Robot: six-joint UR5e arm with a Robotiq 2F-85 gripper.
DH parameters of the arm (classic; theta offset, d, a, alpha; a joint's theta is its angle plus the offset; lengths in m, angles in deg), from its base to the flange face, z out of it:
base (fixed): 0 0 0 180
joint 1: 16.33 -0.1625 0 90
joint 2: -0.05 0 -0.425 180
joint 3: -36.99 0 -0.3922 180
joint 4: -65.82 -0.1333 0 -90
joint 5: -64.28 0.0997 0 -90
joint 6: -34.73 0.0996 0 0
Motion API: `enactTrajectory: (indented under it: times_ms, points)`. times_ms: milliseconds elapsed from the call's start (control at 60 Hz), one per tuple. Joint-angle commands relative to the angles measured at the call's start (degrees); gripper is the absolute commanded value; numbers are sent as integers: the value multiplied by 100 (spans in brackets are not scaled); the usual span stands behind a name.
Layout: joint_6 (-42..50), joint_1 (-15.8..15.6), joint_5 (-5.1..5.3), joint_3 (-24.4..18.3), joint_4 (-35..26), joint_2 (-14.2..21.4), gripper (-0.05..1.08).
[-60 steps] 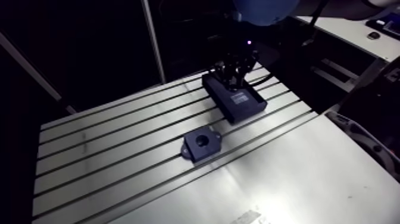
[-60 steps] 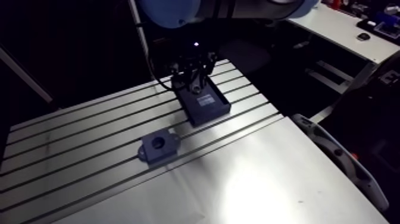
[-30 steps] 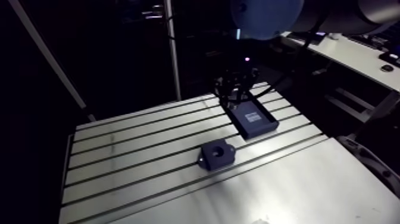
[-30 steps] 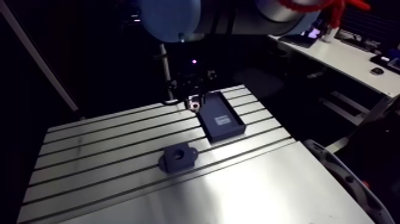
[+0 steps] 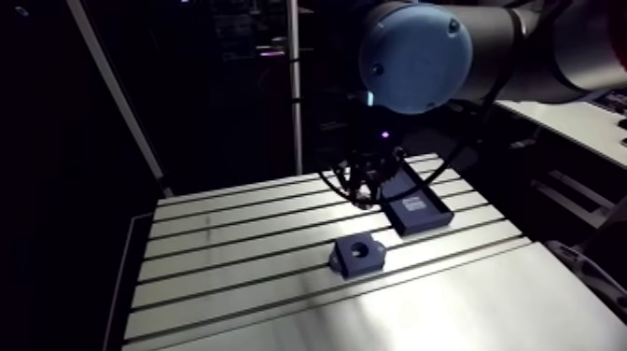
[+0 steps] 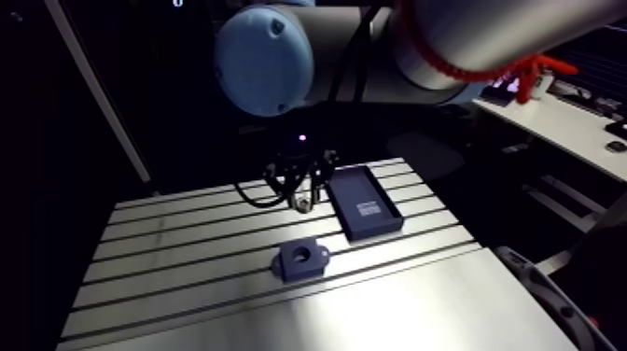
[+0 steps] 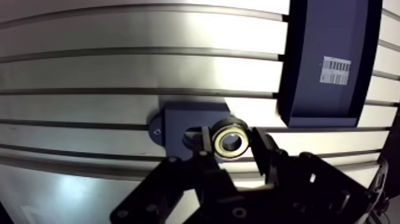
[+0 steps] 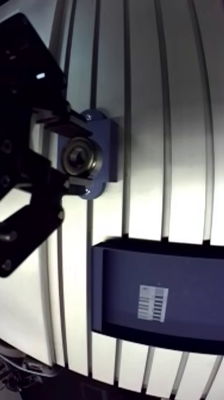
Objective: Pick up the bearing and press it into the housing until flush.
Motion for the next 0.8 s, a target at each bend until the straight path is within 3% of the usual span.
enactTrajectory:
  times_ms: [17, 800]
  points:
    - [13, -18, -1, 307, 216, 93, 71]
    - [4, -53, 70, 818, 609, 130, 72]
